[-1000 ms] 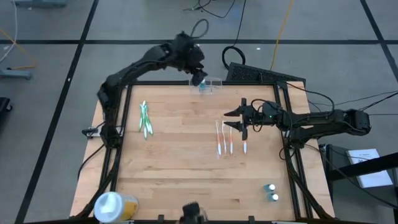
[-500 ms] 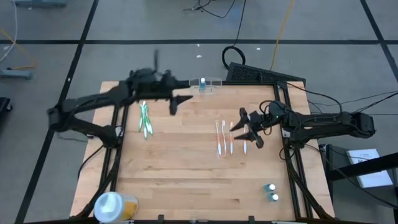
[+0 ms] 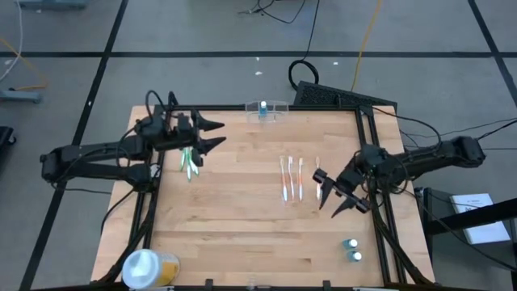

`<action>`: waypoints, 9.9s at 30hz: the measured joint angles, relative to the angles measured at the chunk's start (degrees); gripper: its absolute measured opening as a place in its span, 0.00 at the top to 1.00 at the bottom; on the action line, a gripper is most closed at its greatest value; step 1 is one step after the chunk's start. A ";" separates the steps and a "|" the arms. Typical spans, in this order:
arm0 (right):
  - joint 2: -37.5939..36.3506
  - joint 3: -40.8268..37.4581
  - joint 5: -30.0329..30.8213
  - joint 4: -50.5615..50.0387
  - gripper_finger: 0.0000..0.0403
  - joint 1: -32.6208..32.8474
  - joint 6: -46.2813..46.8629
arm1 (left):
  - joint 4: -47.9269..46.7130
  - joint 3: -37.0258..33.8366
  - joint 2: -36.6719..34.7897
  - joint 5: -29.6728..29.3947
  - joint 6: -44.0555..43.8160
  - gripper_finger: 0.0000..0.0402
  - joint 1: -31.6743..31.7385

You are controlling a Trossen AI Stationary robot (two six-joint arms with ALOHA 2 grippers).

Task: Pick & Place toothbrushing station
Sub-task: Put the blue mouthwash into the transparent organizer

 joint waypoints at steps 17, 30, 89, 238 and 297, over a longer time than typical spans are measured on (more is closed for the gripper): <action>9.76 35.55 71.13 -82.90 0.58 41.74 28.32 | -4.02 -0.22 0.36 -3.46 -0.59 0.43 -3.97; 25.05 40.68 46.09 -101.91 0.58 43.49 71.32 | -4.24 -0.22 0.38 -5.11 -0.35 0.43 -6.04; 32.64 36.09 40.35 -101.86 0.70 46.68 79.39 | -4.20 -0.16 0.38 -9.09 0.11 0.43 -7.11; 19.26 -3.41 58.54 19.22 0.60 1.50 -18.39 | 35.29 32.85 64.68 15.65 -0.14 0.83 -9.40; 9.14 -3.28 58.38 3.98 0.63 1.67 -14.28 | 26.43 32.85 64.75 17.59 -0.47 0.81 -9.10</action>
